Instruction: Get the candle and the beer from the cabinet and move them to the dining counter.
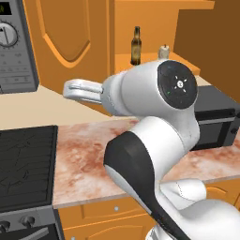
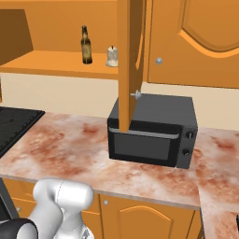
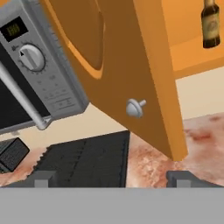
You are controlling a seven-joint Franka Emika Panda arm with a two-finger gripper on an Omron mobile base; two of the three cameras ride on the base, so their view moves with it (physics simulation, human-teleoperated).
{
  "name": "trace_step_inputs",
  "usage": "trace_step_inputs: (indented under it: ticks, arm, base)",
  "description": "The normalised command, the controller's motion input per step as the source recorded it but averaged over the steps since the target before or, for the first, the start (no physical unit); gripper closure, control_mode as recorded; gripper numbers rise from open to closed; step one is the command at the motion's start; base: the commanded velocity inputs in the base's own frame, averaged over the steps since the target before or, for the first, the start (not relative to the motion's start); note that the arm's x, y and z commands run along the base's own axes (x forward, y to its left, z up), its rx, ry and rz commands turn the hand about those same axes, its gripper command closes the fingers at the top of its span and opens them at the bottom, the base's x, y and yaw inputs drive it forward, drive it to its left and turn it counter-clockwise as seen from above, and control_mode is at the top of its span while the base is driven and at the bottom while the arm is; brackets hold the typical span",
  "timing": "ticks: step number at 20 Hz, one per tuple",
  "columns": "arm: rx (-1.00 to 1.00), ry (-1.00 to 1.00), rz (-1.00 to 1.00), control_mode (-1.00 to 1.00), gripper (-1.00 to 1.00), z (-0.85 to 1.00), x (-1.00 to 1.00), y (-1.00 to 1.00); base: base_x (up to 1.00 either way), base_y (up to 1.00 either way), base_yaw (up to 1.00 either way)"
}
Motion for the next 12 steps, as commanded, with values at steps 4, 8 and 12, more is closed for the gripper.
trace_step_inputs:
  ticks: [4,8,12]
  arm:
    - [0.14,0.00,0.00,-1.00,-1.00,0.02,-0.10,-0.41]
    - [0.22,0.01,0.00,-1.00,-1.00,0.09,0.00,-0.50]
    - [0.29,0.13,0.03,-1.00,-1.00,0.06,0.00,-0.43]
  base:
    - [0.00,0.00,0.00]
    - [0.00,0.00,0.00]
    - [0.00,0.00,0.00]
